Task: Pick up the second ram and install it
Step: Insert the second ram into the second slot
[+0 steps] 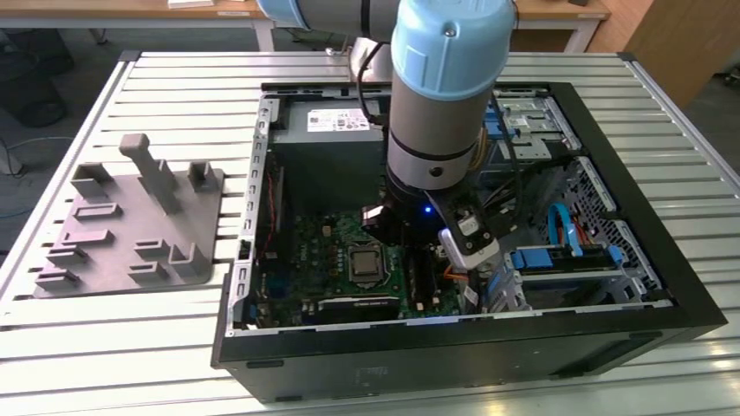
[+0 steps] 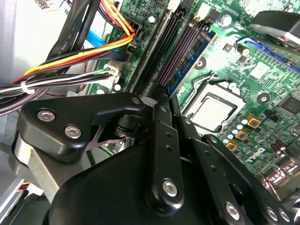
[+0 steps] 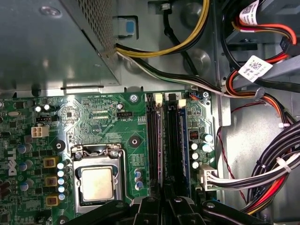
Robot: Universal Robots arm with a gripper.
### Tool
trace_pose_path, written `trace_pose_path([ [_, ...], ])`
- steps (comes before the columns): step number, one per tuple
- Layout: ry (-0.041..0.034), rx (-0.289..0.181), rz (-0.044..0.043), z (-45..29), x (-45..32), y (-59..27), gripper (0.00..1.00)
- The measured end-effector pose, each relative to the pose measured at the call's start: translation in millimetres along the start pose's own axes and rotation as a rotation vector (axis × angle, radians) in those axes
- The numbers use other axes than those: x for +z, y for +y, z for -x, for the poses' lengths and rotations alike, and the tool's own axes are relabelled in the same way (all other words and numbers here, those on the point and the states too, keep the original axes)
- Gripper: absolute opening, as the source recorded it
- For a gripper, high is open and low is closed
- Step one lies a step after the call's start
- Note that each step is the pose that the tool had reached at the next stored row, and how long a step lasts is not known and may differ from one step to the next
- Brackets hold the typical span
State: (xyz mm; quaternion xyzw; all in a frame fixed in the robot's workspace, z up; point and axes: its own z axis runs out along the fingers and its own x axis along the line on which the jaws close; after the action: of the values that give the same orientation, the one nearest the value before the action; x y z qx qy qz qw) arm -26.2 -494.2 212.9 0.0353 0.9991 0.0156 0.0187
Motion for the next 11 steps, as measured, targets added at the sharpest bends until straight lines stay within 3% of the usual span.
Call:
trace_pose_path([
  [11, 0.0000, -0.005, -0.0013, 0.4, 2.0, 1.7, 0.14],
])
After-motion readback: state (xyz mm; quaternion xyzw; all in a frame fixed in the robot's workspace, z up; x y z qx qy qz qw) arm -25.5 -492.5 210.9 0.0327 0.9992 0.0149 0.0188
